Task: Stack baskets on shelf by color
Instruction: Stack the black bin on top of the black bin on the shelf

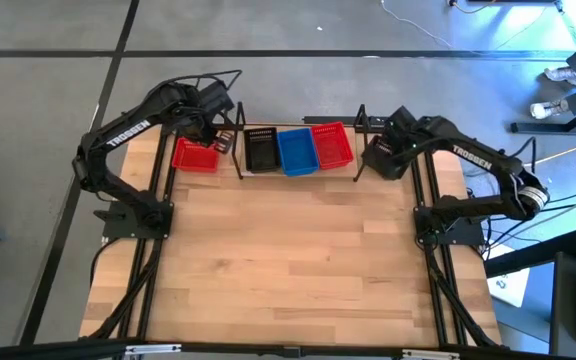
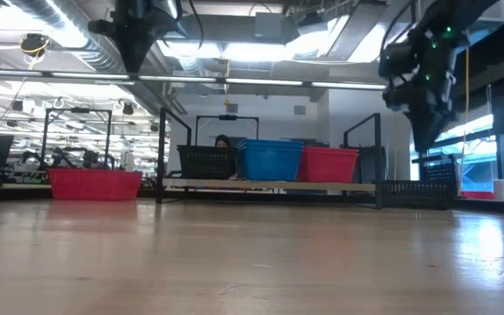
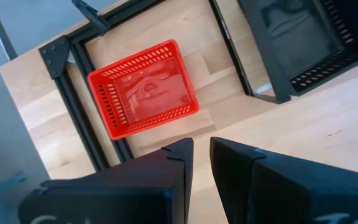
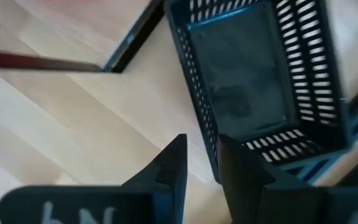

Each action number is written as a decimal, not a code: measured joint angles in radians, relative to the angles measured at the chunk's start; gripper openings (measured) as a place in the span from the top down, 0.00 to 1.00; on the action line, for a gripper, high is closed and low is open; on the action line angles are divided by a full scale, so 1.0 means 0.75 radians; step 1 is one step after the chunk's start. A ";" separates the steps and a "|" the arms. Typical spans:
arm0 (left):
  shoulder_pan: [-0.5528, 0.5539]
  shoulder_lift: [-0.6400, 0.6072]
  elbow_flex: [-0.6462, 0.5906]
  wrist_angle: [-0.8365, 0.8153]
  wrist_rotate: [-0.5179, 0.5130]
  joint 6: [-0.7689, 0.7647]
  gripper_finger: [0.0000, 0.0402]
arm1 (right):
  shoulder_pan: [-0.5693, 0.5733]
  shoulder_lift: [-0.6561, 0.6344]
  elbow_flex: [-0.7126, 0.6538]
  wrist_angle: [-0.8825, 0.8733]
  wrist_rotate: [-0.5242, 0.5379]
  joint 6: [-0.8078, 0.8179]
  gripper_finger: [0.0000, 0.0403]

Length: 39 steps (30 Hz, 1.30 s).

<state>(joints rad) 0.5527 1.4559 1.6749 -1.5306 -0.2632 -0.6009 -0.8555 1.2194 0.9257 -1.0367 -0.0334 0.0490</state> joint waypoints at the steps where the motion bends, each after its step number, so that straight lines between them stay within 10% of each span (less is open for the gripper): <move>1: -0.006 -0.004 0.001 0.005 0.003 -0.005 0.88 | 0.000 0.000 -0.028 0.022 0.000 -0.007 0.79; 39: -0.017 0.001 0.000 0.008 0.030 0.018 0.88 | 0.000 0.197 -0.284 0.368 0.045 -0.065 0.80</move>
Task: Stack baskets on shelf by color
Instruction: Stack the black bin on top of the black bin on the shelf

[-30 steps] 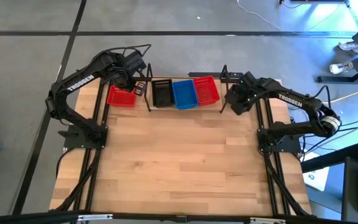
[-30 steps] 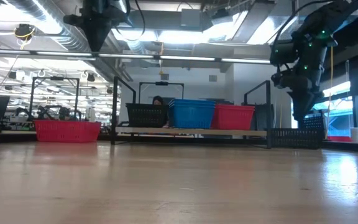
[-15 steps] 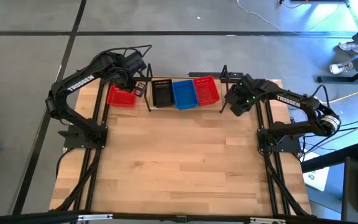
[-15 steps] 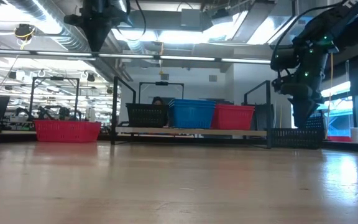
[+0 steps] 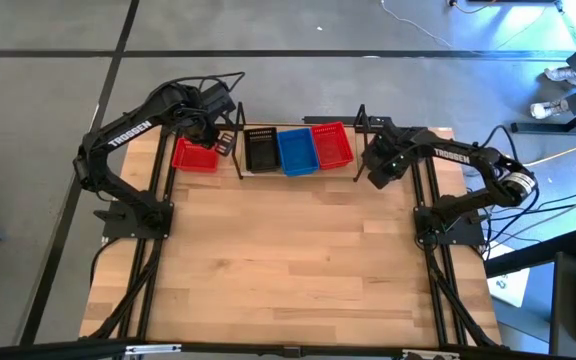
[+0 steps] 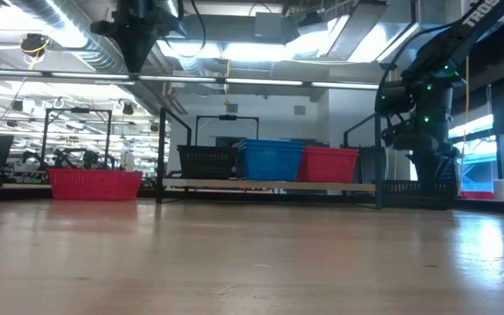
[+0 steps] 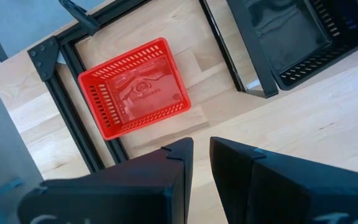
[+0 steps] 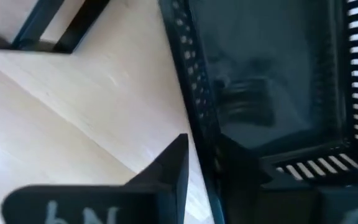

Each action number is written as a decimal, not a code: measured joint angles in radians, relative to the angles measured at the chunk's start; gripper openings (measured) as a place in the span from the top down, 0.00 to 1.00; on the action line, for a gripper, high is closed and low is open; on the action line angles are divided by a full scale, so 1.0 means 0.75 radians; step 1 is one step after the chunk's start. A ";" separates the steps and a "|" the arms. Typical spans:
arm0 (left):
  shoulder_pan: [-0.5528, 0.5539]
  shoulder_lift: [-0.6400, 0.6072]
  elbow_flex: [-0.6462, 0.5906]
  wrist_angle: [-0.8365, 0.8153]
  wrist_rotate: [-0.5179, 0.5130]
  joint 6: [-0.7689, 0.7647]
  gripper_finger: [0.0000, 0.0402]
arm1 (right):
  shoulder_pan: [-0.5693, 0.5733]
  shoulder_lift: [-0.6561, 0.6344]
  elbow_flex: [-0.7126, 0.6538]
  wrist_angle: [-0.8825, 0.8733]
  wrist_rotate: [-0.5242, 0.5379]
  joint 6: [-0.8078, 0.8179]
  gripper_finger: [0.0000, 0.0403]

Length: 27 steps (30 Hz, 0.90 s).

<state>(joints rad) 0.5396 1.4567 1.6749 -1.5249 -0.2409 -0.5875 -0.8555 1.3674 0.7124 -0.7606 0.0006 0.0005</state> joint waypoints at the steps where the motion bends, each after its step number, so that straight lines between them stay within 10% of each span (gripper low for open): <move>1: 0.000 0.000 0.000 0.000 0.000 0.010 0.88 | 0.000 -0.002 0.000 0.000 0.000 0.019 0.82; 5: 0.000 0.001 0.000 0.000 0.000 0.028 0.88 | 0.000 -0.010 0.041 -0.054 0.002 0.030 0.97; 27: -0.014 0.001 0.000 0.089 -0.023 0.197 0.88 | 0.245 -0.355 0.736 -0.587 0.303 -0.069 1.00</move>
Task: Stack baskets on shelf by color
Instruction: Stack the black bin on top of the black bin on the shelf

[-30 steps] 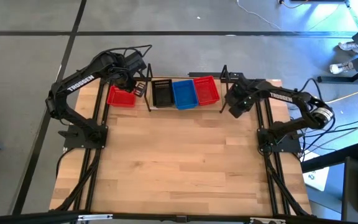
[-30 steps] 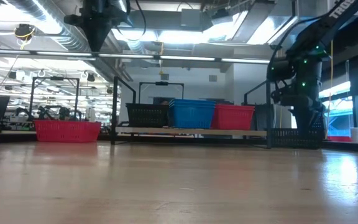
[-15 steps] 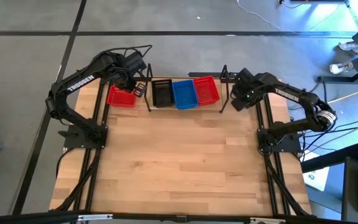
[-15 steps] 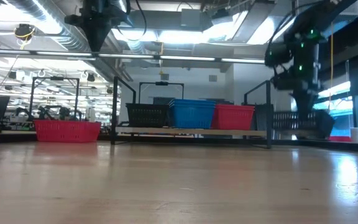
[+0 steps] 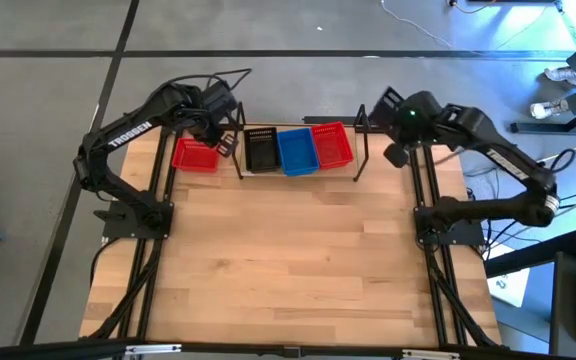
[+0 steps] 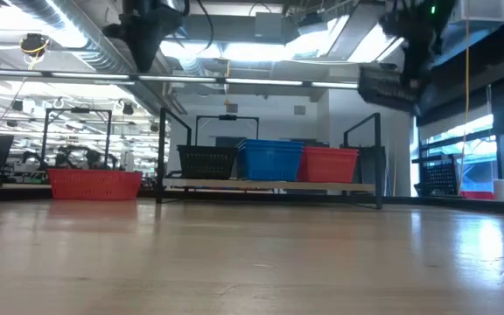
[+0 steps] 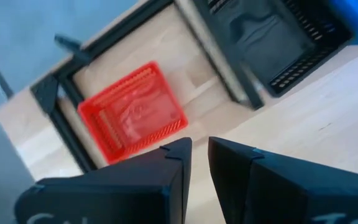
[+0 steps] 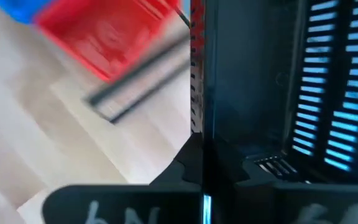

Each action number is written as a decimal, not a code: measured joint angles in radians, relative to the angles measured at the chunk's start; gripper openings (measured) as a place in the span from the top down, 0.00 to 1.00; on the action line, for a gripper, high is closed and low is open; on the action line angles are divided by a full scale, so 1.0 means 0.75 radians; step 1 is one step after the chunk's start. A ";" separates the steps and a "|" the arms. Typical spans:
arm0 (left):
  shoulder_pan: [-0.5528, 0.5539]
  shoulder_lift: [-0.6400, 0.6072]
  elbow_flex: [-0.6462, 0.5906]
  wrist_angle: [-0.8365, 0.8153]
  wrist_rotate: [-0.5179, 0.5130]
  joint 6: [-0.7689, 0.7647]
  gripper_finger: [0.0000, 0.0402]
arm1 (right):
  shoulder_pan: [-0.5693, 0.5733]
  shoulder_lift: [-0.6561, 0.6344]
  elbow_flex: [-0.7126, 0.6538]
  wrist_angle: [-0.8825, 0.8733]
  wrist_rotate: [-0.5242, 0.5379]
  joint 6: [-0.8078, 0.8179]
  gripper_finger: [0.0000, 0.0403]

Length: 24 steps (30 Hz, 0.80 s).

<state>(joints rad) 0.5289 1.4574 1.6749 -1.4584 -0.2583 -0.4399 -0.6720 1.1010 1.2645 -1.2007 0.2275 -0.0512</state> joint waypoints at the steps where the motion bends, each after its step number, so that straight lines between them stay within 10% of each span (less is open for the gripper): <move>1: -0.005 0.000 0.000 0.022 -0.002 0.028 0.88 | 0.039 -0.004 0.032 -0.002 0.000 -0.044 1.00; 18: -0.318 0.000 0.000 0.555 -0.010 1.166 0.88 | 0.552 0.146 0.133 -0.008 0.002 -0.912 1.00; 24: -0.431 0.014 0.000 0.893 -0.008 1.381 0.88 | 0.646 0.241 0.133 -0.007 0.244 -1.089 0.99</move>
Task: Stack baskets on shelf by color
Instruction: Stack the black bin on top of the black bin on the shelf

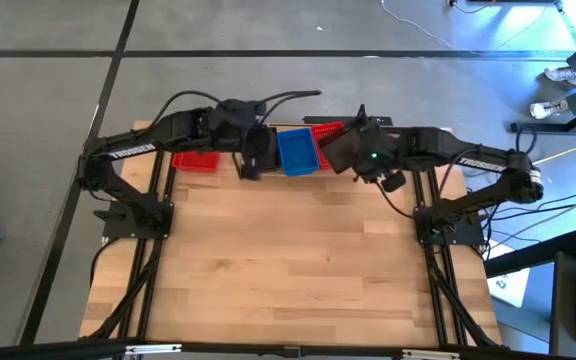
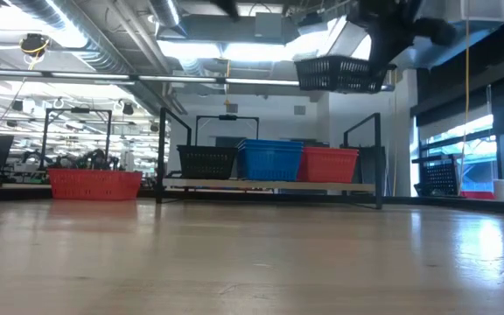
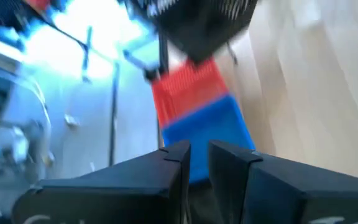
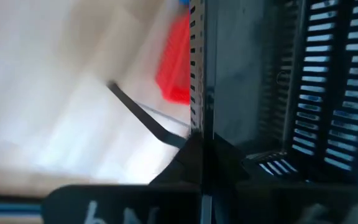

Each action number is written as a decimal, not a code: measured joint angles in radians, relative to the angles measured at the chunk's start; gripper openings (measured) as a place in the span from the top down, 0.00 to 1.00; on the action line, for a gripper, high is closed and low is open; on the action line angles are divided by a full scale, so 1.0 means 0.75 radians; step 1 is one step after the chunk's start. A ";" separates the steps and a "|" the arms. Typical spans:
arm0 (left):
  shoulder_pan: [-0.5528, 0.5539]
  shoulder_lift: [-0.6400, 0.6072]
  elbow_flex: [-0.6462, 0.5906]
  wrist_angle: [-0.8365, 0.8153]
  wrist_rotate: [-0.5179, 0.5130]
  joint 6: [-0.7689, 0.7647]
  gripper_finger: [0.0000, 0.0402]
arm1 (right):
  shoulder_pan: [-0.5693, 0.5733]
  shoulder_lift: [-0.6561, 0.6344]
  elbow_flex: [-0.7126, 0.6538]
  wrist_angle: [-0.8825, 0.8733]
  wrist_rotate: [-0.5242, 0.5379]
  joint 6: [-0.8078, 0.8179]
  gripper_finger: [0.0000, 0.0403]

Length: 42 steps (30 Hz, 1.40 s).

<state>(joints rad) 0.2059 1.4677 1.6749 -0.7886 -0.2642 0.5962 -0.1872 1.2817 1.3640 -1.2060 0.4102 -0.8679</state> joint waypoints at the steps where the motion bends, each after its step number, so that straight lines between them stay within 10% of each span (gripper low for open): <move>1: -0.014 0.000 0.000 0.044 0.000 0.018 0.88 | 0.011 0.015 0.000 0.000 0.050 -0.007 0.99; 15: -0.132 0.129 0.000 0.263 0.074 0.253 0.88 | 0.099 0.098 0.000 0.019 0.314 -0.077 0.99; 24: -0.169 0.205 0.001 0.392 -0.297 0.203 0.88 | 0.107 0.098 0.000 0.028 0.293 -0.070 0.99; 42: -0.117 0.358 0.001 0.436 -0.047 0.514 0.88 | 0.107 0.097 0.000 0.037 0.291 -0.070 0.99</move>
<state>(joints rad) 0.1181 1.7360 1.6753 -0.4620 -0.2993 0.9813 -0.1066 1.3548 1.3640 -1.1780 0.6281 -0.9207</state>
